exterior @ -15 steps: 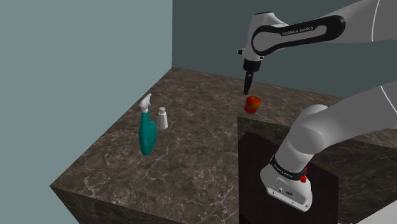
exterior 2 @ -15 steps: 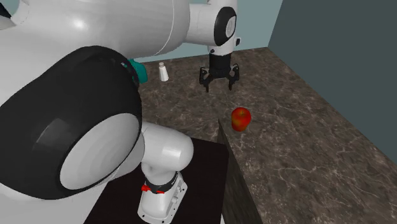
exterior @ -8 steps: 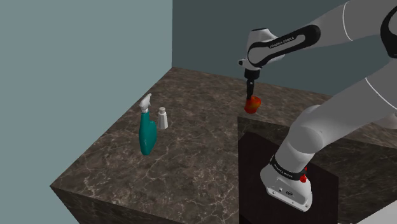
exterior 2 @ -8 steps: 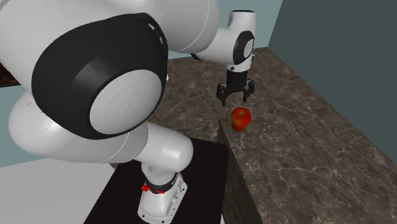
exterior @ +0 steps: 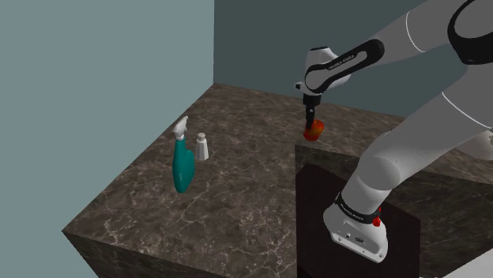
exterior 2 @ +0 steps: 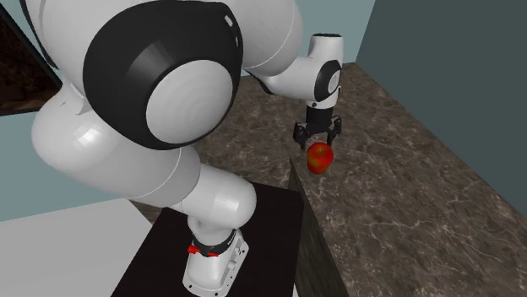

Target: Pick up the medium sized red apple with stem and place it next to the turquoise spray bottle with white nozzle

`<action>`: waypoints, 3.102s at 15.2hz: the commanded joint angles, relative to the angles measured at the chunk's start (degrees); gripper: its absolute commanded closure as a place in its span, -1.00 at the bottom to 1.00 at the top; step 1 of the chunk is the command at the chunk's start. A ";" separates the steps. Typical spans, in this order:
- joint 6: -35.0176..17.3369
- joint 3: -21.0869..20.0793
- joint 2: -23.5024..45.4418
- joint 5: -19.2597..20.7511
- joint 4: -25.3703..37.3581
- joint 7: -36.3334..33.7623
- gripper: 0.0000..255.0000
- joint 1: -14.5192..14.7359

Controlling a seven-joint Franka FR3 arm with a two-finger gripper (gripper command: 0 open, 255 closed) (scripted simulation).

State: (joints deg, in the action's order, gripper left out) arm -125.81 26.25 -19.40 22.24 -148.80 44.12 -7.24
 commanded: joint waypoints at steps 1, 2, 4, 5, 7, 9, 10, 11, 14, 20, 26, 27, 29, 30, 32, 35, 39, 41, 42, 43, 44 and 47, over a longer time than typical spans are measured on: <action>-2.60 0.74 1.71 0.21 -0.81 0.20 -1.00 -0.12; -2.60 0.74 1.71 0.21 -0.81 0.20 -1.00 -0.12; -2.60 0.73 1.71 0.21 -0.81 0.20 -1.00 -0.12; -2.60 0.73 1.71 0.20 -0.81 0.20 -1.00 -0.12; -2.60 0.73 1.71 0.20 -0.81 0.20 -1.00 -0.12; -2.58 0.73 1.71 0.20 -0.80 0.20 -1.00 -0.12; -2.58 0.73 1.71 0.20 -0.80 0.20 1.00 -0.12; -2.58 0.73 1.71 0.20 -0.80 0.20 1.00 -0.12; -2.57 0.72 1.70 0.20 -0.80 0.19 1.00 -0.11; -1.64 0.55 1.07 0.18 -0.48 0.26 1.00 -0.15; 3.95 -0.50 -2.28 -0.15 1.82 0.69 1.00 -0.19; 4.86 -0.68 -2.78 -0.23 2.24 0.78 1.00 -0.19; 6.66 -1.03 -3.70 -0.39 3.13 0.95 1.00 -0.18; 7.55 -1.20 -4.14 -0.47 3.59 1.04 1.00 -0.17; 9.30 -1.55 -4.95 -0.66 4.55 1.22 1.00 -0.15; 11.89 -2.06 -6.03 -0.95 6.07 1.51 1.00 -0.11; 15.25 -2.72 -7.23 -1.35 8.26 1.92 1.00 -0.03; 16.89 -3.04 -7.72 -1.56 9.42 2.13 1.00 0.02; 17.71 -3.19 -7.95 -1.67 10.02 2.23 1.00 0.05; 18.51 -3.35 -8.15 -1.77 10.63 2.34 1.00 0.07; 19.32 -3.50 -8.35 -1.88 11.25 2.45 1.00 0.10; 21.70 -3.94 -8.83 -2.19 13.16 2.78 1.00 0.19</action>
State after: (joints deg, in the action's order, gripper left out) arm -104.93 22.48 -27.97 20.14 -136.17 46.83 -7.06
